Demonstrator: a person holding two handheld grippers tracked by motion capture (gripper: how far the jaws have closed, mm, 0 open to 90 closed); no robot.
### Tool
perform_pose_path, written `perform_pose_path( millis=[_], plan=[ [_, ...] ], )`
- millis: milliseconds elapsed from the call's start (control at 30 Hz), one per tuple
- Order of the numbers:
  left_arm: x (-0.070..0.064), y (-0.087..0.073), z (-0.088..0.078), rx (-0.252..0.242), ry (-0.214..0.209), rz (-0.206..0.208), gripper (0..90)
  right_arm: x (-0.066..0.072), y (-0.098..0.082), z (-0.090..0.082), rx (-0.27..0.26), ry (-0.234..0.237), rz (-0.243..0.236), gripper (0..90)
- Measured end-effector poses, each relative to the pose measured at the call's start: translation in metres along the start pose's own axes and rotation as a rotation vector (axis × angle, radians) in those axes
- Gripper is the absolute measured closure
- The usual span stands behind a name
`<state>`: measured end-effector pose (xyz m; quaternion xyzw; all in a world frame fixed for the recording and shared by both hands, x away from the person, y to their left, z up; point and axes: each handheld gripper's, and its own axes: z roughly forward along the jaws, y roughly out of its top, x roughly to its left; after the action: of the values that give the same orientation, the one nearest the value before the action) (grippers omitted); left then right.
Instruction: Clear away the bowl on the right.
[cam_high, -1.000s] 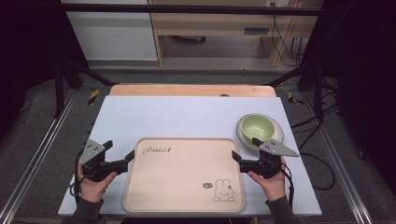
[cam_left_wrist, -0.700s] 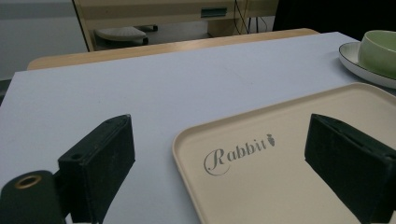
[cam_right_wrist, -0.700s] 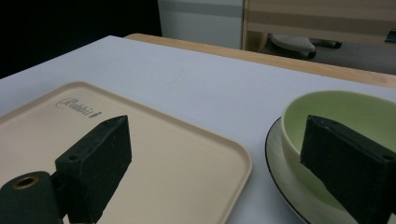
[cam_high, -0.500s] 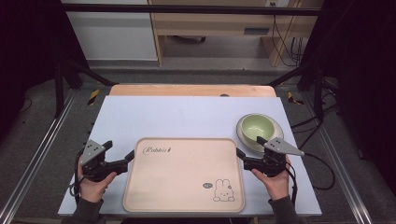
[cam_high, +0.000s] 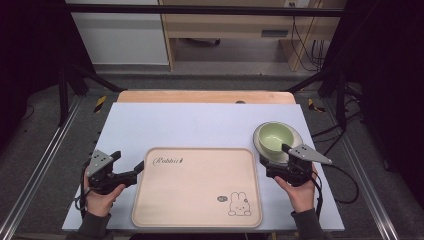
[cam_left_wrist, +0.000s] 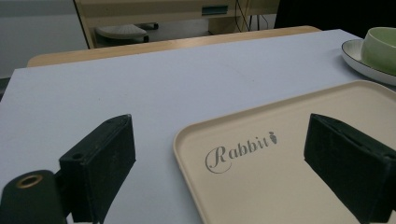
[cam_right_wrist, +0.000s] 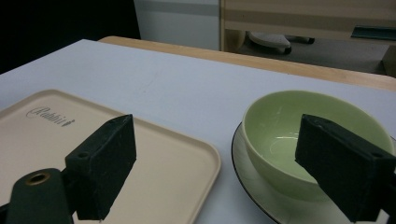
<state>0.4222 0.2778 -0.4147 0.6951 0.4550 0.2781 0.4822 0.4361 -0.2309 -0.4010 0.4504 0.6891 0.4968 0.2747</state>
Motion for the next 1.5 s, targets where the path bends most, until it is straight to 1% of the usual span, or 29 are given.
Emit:
perform_pose_path(
  millis=[33,67,233,267,400,533,600,633,700,733,867,933,1000,1067,1167,1367,1400,1500],
  plan=[
    [0.0,0.0,0.0,0.0,0.0,0.0,8.7,-0.001,0.0,0.0,0.001,-0.005,-0.006,12.7],
    [0.0,0.0,0.0,0.0,0.001,-0.001,8.7,-0.001,0.001,0.0,0.002,-0.009,0.001,12.7],
    [0.001,0.0,0.001,-0.002,0.003,-0.004,8.8,-0.005,0.003,-0.001,0.0,-0.017,-0.004,13.2],
    [0.001,-0.001,0.001,-0.001,0.003,-0.005,8.8,-0.006,0.004,-0.001,0.002,-0.019,-0.01,13.2],
    [0.002,-0.002,0.002,0.003,0.004,-0.01,8.8,-0.01,0.008,0.001,0.014,-0.04,0.005,14.4],
    [0.003,-0.002,0.002,0.005,0.006,-0.009,8.9,-0.013,0.01,0.002,0.032,-0.058,0.008,14.8],
    [0.003,-0.002,0.002,0.004,0.007,-0.009,8.9,-0.014,0.01,0.002,0.034,-0.061,0.009,14.8],
    [0.003,-0.002,0.002,0.003,0.007,-0.011,8.9,-0.017,0.011,0.002,0.035,-0.067,0.02,15.0],
    [0.003,-0.002,0.002,0.004,0.007,-0.01,8.9,-0.019,0.012,0.002,0.037,-0.073,0.026,15.1],
    [0.003,-0.002,0.002,0.004,0.007,-0.01,8.9,-0.02,0.013,0.002,0.04,-0.076,0.024,15.3],
    [0.002,-0.002,0.002,0.01,0.006,-0.003,8.9,-0.024,0.015,0.005,0.043,-0.089,0.037,16.0],
    [0.002,-0.002,0.002,0.007,0.006,-0.004,8.9,-0.026,0.016,0.006,0.047,-0.098,0.031,16.4],
    [0.002,-0.002,0.002,0.007,0.008,-0.003,9.0,-0.027,0.018,0.007,0.045,-0.109,0.034,19.3],
    [0.002,-0.002,0.002,0.006,0.008,-0.006,9.0,-0.029,0.019,0.008,0.043,-0.112,0.039,19.9],
    [0.002,-0.002,0.002,0.005,0.007,-0.007,9.0,-0.031,0.02,0.01,0.051,-0.121,0.048,20.6],
    [0.001,-0.002,0.002,0.006,0.005,-0.004,9.0,-0.034,0.022,0.016,0.069,-0.134,0.047,21.6],
    [0.001,-0.002,0.002,0.005,0.005,-0.004,9.0,-0.035,0.022,0.017,0.074,-0.142,0.041,21.6],
    [0.002,-0.002,0.002,0.004,0.005,-0.005,9.0,-0.037,0.023,0.019,0.083,-0.153,0.043,21.5]
  ],
)
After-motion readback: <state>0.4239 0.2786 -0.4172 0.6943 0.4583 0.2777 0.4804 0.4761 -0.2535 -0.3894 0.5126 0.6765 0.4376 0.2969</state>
